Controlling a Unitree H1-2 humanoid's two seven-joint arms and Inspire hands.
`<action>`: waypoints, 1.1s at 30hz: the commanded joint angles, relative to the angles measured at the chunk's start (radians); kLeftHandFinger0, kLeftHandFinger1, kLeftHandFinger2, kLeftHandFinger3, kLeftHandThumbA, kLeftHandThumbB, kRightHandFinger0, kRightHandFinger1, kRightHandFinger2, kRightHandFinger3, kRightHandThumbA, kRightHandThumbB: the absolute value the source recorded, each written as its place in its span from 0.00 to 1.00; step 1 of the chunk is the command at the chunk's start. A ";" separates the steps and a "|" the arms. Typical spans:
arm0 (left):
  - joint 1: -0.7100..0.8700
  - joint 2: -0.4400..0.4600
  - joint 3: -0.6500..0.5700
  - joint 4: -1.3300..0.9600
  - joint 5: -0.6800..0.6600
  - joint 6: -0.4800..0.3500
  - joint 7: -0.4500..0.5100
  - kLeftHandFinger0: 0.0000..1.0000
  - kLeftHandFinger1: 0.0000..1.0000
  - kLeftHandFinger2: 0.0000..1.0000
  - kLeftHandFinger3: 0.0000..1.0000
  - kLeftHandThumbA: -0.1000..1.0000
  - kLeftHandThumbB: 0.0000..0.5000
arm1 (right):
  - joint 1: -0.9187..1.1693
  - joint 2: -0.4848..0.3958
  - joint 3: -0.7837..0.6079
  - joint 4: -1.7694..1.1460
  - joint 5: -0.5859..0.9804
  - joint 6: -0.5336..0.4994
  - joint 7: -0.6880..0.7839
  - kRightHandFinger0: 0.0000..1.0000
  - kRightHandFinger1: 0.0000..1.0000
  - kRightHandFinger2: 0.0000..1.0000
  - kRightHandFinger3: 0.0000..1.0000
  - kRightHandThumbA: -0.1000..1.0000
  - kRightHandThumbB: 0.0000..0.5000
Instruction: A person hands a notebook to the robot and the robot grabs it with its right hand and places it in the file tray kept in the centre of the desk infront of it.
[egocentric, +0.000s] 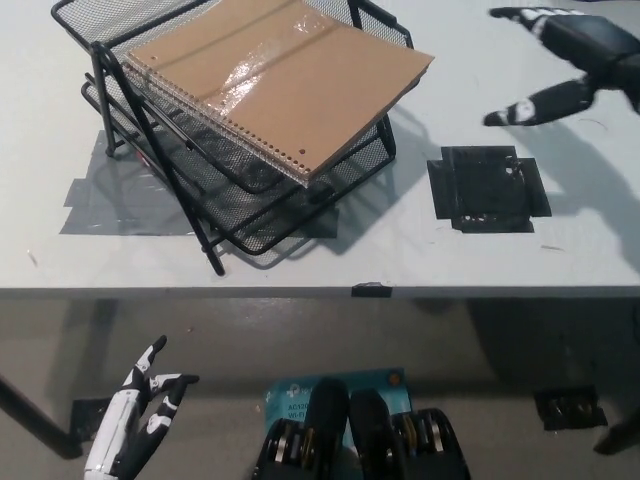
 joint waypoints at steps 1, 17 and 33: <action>-0.042 0.027 -0.009 -0.073 -0.028 0.000 -0.038 0.76 0.71 0.67 1.00 0.83 0.77 | -0.436 -0.671 -0.282 -0.654 0.991 0.345 0.185 1.00 1.00 1.00 1.00 1.00 1.00; -0.063 -0.003 -0.030 -0.073 -0.011 -0.010 -0.031 0.82 0.90 0.91 1.00 0.95 0.79 | 0.254 0.167 -0.503 -1.286 0.558 0.232 -0.447 1.00 1.00 1.00 1.00 1.00 1.00; -0.049 -0.008 -0.025 -0.047 -0.006 -0.078 -0.013 1.00 1.00 1.00 1.00 1.00 0.88 | 1.027 0.578 -0.356 -1.184 0.428 -0.124 -0.390 1.00 1.00 1.00 1.00 1.00 0.77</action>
